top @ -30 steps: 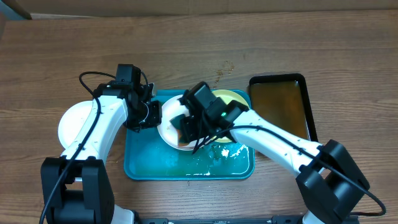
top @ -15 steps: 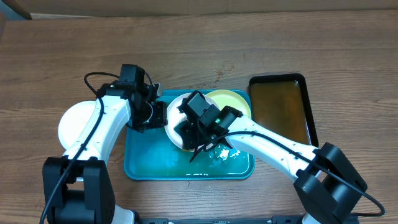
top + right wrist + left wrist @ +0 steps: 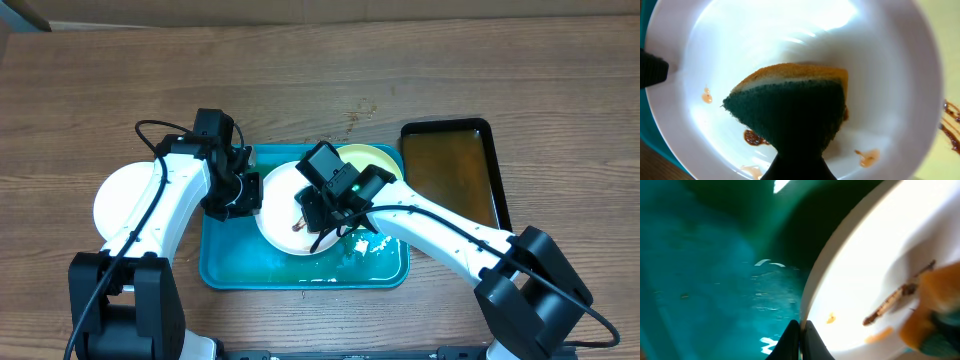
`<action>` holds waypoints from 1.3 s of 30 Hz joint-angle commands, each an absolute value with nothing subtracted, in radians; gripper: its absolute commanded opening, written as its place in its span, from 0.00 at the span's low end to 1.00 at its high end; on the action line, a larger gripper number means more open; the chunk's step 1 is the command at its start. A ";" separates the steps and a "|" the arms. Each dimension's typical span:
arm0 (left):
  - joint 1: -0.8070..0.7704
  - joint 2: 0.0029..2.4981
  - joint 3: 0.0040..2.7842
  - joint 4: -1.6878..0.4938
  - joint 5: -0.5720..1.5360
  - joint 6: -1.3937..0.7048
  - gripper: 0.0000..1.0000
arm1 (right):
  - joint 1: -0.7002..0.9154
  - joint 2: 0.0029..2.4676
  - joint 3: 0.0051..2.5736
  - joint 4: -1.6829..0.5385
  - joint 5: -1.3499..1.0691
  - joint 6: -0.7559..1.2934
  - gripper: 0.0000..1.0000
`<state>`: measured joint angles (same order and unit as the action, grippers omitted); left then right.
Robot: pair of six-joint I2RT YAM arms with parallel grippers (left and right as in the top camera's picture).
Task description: Clean dirty plates on tray and stack at the side
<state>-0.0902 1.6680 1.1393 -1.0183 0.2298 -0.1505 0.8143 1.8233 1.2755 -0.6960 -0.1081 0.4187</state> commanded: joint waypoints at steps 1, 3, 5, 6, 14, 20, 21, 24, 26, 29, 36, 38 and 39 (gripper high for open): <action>-0.094 1.655 1.138 -1.020 0.148 -0.147 0.04 | 0.835 1.810 1.295 -0.687 -0.158 0.423 0.04; -0.095 1.655 1.127 -1.020 0.154 -0.151 0.04 | 0.853 1.810 1.295 -0.686 -0.175 0.424 0.04; -0.095 1.655 1.112 -1.020 0.154 -0.154 0.04 | 0.878 1.810 1.295 -0.688 -0.178 0.424 0.04; -0.095 1.655 1.099 -1.021 0.153 -0.154 0.04 | 0.889 1.810 1.295 -0.689 -0.178 0.424 0.04; -0.094 1.655 0.983 -0.999 0.107 -0.163 0.04 | 0.952 1.810 1.295 -0.690 -0.177 0.436 0.04; -0.094 1.655 0.973 -0.983 0.093 -0.201 0.04 | 0.954 1.810 1.272 -0.681 -0.178 0.477 0.04; -0.094 1.655 0.973 -0.982 0.093 -0.213 0.04 | 0.956 1.810 1.265 -0.683 -0.179 0.477 0.04; -0.094 1.655 0.973 -0.974 0.094 -0.233 0.04 | 0.965 1.810 1.250 -0.680 -0.181 0.477 0.04; -0.094 1.655 0.973 -0.973 0.094 -0.233 0.04 | 0.975 1.810 1.246 -0.677 -0.182 0.477 0.04; -0.094 1.655 0.972 -0.975 0.094 -0.233 0.04 | 0.995 1.811 1.241 -0.663 -0.181 0.477 0.04; -0.094 1.655 0.972 -0.974 0.097 -0.233 0.04 | 1.022 1.869 1.229 -0.595 -0.181 0.481 0.04; -0.094 1.655 0.972 -0.974 0.097 -0.233 0.04 | 1.022 1.901 1.229 -0.563 -0.180 0.480 0.04; -0.094 1.655 0.972 -0.975 0.097 -0.233 0.04 | 1.022 1.909 1.229 -0.551 -0.180 0.480 0.04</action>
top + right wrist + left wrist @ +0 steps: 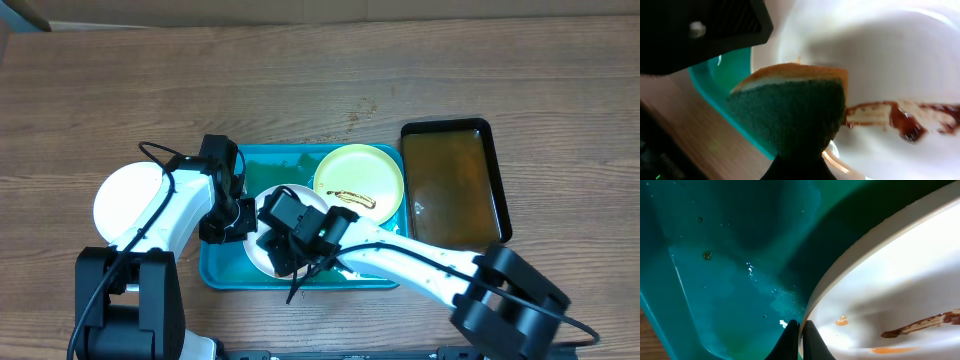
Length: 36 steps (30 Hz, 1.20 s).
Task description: Clean dirty plates on tray and stack at the side
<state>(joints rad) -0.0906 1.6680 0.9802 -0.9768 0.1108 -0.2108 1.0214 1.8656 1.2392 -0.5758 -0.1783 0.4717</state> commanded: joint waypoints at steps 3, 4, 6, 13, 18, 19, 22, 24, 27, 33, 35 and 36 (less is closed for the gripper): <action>-0.094 1.655 0.972 -0.975 0.100 -0.233 0.04 | 1.022 1.934 1.229 -0.508 -0.166 0.480 0.04; -0.094 1.655 0.972 -0.975 0.102 -0.233 0.04 | 1.021 1.939 1.229 -0.503 -0.151 0.480 0.04; -0.094 1.655 0.972 -0.976 0.105 -0.233 0.04 | 1.019 1.943 1.229 -0.504 -0.103 0.486 0.04; -0.094 1.655 0.972 -0.982 0.104 -0.233 0.04 | 1.009 1.943 1.229 -0.577 0.069 0.556 0.04; -0.094 1.655 0.971 -0.986 0.104 -0.233 0.04 | 0.985 1.943 1.230 -0.608 0.121 0.577 0.04; -0.094 1.655 0.971 -0.987 0.104 -0.233 0.04 | 0.980 1.943 1.230 -0.608 0.131 0.577 0.04; -0.094 1.655 0.970 -0.988 0.104 -0.233 0.04 | 0.965 1.942 1.234 -0.609 0.146 0.577 0.04; -0.094 1.655 0.970 -0.988 0.104 -0.233 0.04 | 0.953 1.942 1.241 -0.612 0.150 0.577 0.04; -0.094 1.655 0.970 -0.988 0.104 -0.233 0.04 | 0.939 1.941 1.252 -0.612 0.155 0.577 0.04; -0.094 1.655 0.970 -0.991 0.104 -0.233 0.04 | 0.913 1.941 1.260 -0.624 0.192 0.577 0.04; -0.094 1.655 0.970 -0.990 0.104 -0.233 0.04 | 0.905 1.938 1.266 -0.637 0.194 0.575 0.04; -0.094 1.655 0.970 -0.990 0.104 -0.233 0.04 | 0.902 1.935 1.274 -0.646 0.194 0.567 0.04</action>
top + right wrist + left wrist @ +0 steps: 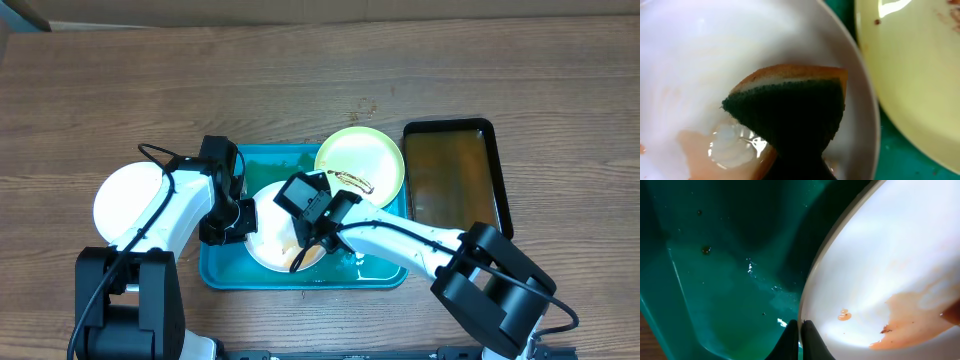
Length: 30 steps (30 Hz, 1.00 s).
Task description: Clean dirty plates on tray and stack at the side
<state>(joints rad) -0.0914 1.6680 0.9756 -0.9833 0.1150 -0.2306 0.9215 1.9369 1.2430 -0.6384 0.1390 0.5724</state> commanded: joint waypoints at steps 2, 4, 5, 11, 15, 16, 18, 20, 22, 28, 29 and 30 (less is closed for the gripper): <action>-0.094 1.655 0.970 -0.989 0.101 -0.233 0.04 | 0.900 1.913 1.303 -0.677 0.194 0.538 0.04; -0.094 1.655 0.970 -0.989 0.101 -0.233 0.04 | 0.900 1.882 1.339 -0.701 0.194 0.500 0.04; -0.094 1.655 0.970 -0.989 0.101 -0.233 0.04 | 0.900 1.856 1.370 -0.721 0.194 0.479 0.04; -0.094 1.655 0.970 -0.987 0.101 -0.233 0.04 | 0.900 1.815 1.422 -0.765 0.127 0.471 0.04; -0.094 1.655 0.970 -0.986 0.101 -0.233 0.04 | 0.902 1.829 1.409 -0.776 0.046 0.471 0.04; -0.094 1.655 0.970 -0.986 0.101 -0.233 0.04 | 0.903 1.835 1.402 -0.777 0.042 0.471 0.04; -0.094 1.655 0.970 -0.986 0.101 -0.233 0.04 | 0.903 1.848 1.384 -0.777 0.043 0.467 0.04; -0.094 1.655 0.970 -0.987 0.101 -0.233 0.04 | 0.902 1.862 1.358 -0.765 0.047 0.451 0.04; -0.094 1.655 0.970 -0.987 0.101 -0.233 0.04 | 0.898 1.874 1.328 -0.735 0.047 0.416 0.04; -0.094 1.655 0.970 -0.987 0.101 -0.233 0.04 | 0.896 1.904 1.270 -0.644 0.046 0.267 0.04; -0.094 1.655 0.970 -0.987 0.101 -0.233 0.04 | 0.896 1.911 1.269 -0.643 0.041 0.240 0.04; -0.094 1.655 0.970 -0.988 0.101 -0.233 0.04 | 0.896 1.923 1.269 -0.642 0.038 0.208 0.04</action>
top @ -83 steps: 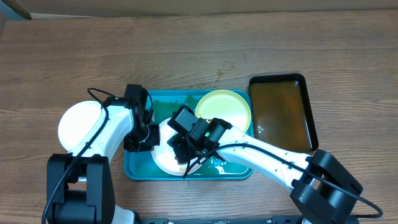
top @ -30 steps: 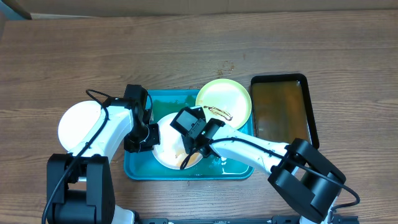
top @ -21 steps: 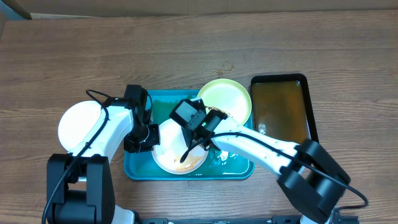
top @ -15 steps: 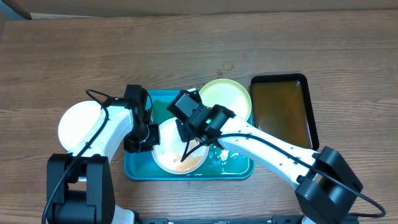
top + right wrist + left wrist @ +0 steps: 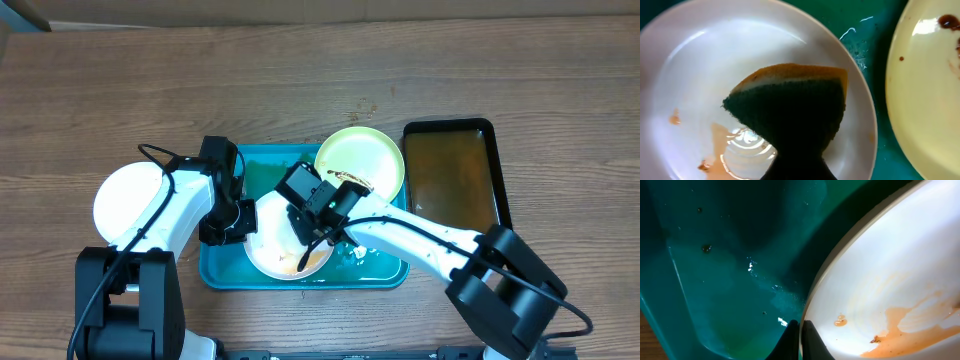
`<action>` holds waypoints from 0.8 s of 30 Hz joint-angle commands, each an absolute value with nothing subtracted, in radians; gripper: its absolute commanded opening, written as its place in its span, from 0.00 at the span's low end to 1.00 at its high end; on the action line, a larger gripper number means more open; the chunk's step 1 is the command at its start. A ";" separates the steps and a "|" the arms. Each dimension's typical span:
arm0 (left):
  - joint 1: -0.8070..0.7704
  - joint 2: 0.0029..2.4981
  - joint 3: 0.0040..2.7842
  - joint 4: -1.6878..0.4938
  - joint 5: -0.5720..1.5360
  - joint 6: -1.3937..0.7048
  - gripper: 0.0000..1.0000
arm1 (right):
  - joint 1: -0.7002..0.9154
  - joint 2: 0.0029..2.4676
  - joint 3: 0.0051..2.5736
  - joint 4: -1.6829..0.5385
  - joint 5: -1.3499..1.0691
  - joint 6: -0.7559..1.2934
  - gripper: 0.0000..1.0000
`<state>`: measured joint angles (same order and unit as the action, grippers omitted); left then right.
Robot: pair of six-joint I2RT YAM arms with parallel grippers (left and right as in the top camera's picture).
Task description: Clean dirty plates on tray and stack at the side
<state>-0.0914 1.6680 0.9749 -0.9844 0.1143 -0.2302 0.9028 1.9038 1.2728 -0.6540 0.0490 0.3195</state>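
A white plate [image 5: 268, 240] smeared with orange sauce lies in the teal tray [image 5: 222, 278]. My left gripper [image 5: 800, 330] is shut on the plate's left rim [image 5: 812, 302]. My right gripper [image 5: 799, 167] is shut on a green-and-orange sponge [image 5: 790, 107], held over the white plate [image 5: 700, 75]; watery orange smears [image 5: 725, 145] sit at its lower left. A pale yellow plate [image 5: 360, 172] with dark sauce rests at the tray's top right. A clean white plate [image 5: 125, 196] sits on the table left of the tray.
A dark baking tray [image 5: 450, 180] holding brownish liquid stands right of the teal tray. Crumbs [image 5: 360, 108] lie on the wooden table behind the trays. Wet patches show on the teal tray floor [image 5: 740, 280].
The sponge has shifted up and right on the white plate. The sauce there is more thinned and spread, with a clean patch opened in it. My left gripper still pinches the rim.
The white plate first sat higher in the tray, sauce streaked, my left gripper on its rim and the sponge on it. Then it lay lower left, the sponge at its near edge. Later the sauce was smeared orange, and now it is thinner.
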 commanded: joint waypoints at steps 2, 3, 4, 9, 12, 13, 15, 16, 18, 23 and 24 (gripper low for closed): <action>-0.094 1.655 0.970 -0.987 0.101 -0.233 0.04 | 0.896 1.938 1.269 -0.636 0.039 0.161 0.04; -0.094 1.655 0.970 -0.987 0.101 -0.233 0.04 | 0.896 1.943 1.269 -0.630 0.039 0.142 0.04; -0.094 1.655 0.970 -0.987 0.101 -0.233 0.04 | 0.896 1.951 1.269 -0.620 0.039 0.128 0.04; -0.094 1.655 0.970 -0.987 0.101 -0.233 0.04 | 0.896 1.979 1.269 -0.565 -0.044 0.074 0.04; -0.094 1.655 0.970 -0.987 0.101 -0.233 0.04 | 0.896 1.995 1.269 -0.540 -0.099 0.051 0.04; -0.094 1.655 0.970 -0.987 0.101 -0.233 0.04 | 0.896 1.997 1.269 -0.534 -0.100 0.051 0.04; -0.094 1.655 0.970 -0.987 0.101 -0.233 0.04 | 0.896 1.996 1.271 -0.530 -0.100 0.052 0.04; -0.094 1.655 0.970 -0.987 0.101 -0.233 0.04 | 0.896 1.990 1.275 -0.532 -0.099 0.051 0.04; -0.094 1.655 0.970 -0.987 0.101 -0.233 0.04 | 0.896 1.976 1.281 -0.532 -0.099 0.052 0.04; -0.094 1.655 0.970 -0.987 0.101 -0.233 0.04 | 0.878 1.886 1.310 -0.535 -0.037 0.109 0.04; -0.094 1.655 0.970 -0.987 0.101 -0.233 0.04 | 0.872 1.866 1.312 -0.535 -0.018 0.127 0.05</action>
